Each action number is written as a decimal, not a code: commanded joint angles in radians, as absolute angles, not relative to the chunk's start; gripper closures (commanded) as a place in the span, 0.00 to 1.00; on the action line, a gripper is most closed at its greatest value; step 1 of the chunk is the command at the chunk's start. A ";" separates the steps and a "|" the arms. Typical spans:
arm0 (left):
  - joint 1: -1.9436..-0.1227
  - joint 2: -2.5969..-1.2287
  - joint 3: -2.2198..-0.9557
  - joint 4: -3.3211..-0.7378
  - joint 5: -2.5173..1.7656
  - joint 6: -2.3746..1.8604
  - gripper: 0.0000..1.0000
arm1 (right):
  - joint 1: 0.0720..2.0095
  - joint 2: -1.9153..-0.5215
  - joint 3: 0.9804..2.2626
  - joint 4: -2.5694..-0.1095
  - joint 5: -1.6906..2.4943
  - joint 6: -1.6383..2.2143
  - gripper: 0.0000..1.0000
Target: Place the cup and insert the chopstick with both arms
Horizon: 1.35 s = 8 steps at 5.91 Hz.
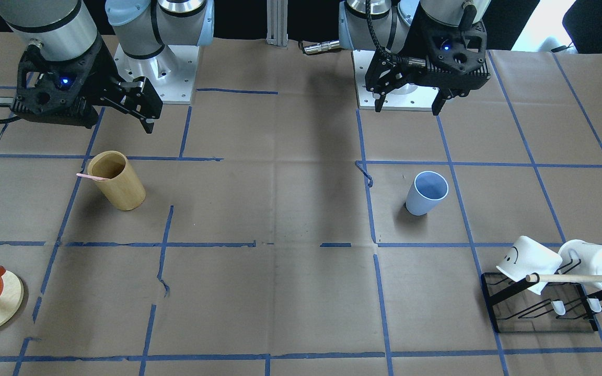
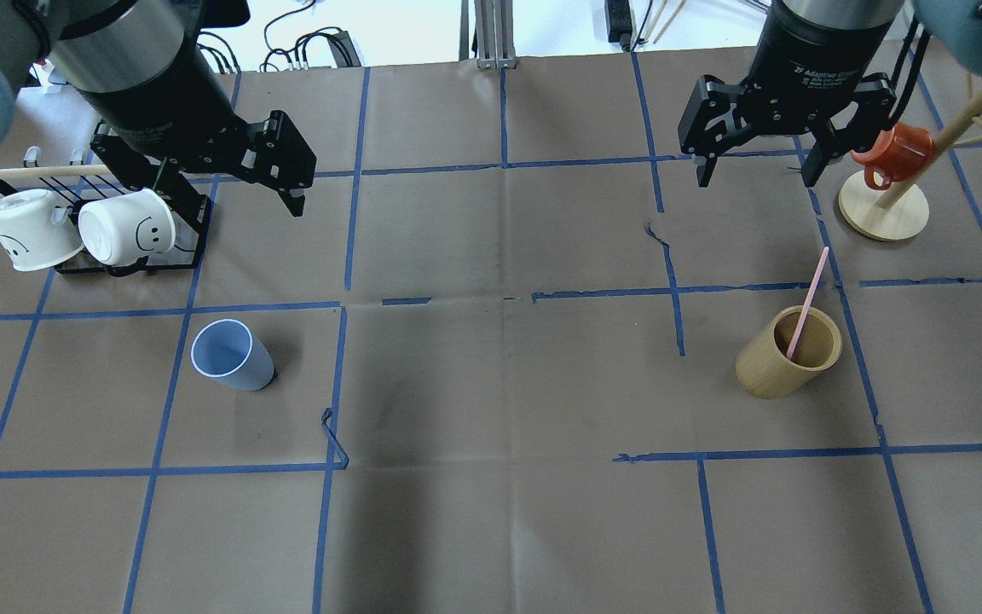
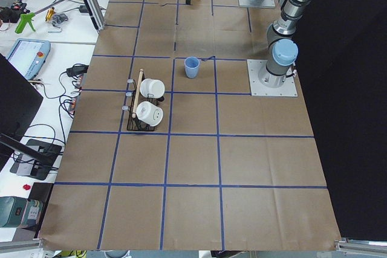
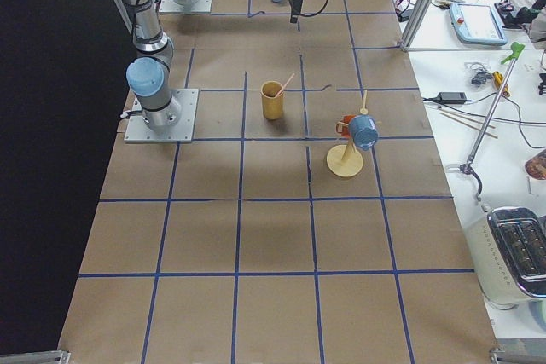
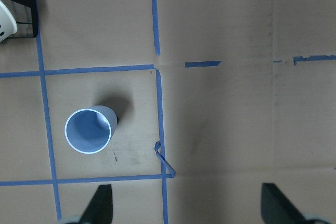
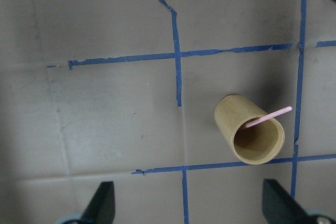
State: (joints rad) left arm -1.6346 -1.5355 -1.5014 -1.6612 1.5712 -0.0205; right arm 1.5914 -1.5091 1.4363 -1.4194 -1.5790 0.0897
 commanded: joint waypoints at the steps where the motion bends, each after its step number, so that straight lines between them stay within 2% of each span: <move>1: -1.635 -1.537 -1.502 -1.660 1.566 -0.023 0.01 | 1.591 -1.509 1.448 -1.445 -1.578 0.091 0.00; 5: -1.631 -1.529 -1.506 -1.657 1.571 -0.021 0.01 | 1.583 -1.505 1.451 -1.450 -1.586 0.075 0.00; 8: -1.629 -1.525 -1.522 -1.651 1.578 -0.009 0.01 | 1.369 -1.520 1.495 -1.445 -1.583 -0.096 0.00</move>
